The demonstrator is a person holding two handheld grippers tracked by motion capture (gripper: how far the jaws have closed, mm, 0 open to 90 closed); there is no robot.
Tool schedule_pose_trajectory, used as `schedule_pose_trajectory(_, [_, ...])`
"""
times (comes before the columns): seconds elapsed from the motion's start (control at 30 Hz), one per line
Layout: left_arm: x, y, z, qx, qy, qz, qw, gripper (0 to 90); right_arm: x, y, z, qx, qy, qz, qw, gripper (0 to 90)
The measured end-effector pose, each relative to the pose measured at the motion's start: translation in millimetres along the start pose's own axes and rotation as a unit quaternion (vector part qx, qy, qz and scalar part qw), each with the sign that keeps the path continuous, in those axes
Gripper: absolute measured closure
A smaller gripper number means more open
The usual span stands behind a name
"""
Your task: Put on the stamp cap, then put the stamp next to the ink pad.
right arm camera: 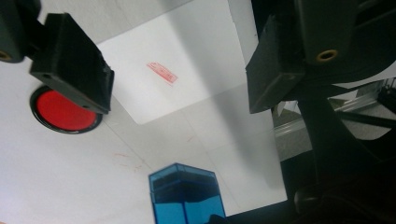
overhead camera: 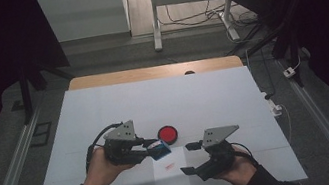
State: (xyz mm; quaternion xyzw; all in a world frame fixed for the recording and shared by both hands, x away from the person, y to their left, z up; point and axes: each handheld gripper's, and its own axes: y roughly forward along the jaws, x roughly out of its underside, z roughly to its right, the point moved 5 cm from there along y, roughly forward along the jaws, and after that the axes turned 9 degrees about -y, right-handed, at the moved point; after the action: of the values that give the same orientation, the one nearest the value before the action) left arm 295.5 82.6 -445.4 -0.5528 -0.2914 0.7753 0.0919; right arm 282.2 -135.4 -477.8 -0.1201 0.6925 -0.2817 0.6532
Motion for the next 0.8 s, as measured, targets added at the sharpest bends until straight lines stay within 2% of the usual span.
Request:
schedule_pose_trajectory(0.23, [2.4, -2.4, -6.4, -0.016, -0.014, -0.005, 0.9998, 70.4, 6.1, -10.7, 5.6, 0.023, 0.028, 0.000, 0.9993, 17.4])
schedule_pose_trajectory(0.5, [5.8, -4.0, -13.3, -0.032, -0.024, -0.010, 0.9992, 70.5, 12.3, -19.5, 8.4, 0.048, 0.036, -0.008, 0.9982, 10.0])
schedule_pose_trajectory(0.8, [13.6, -7.2, -27.1, -0.064, -0.038, -0.022, 0.9970, 70.4, 17.8, -25.1, 8.8, 0.075, 0.036, -0.019, 0.9963, 2.6])
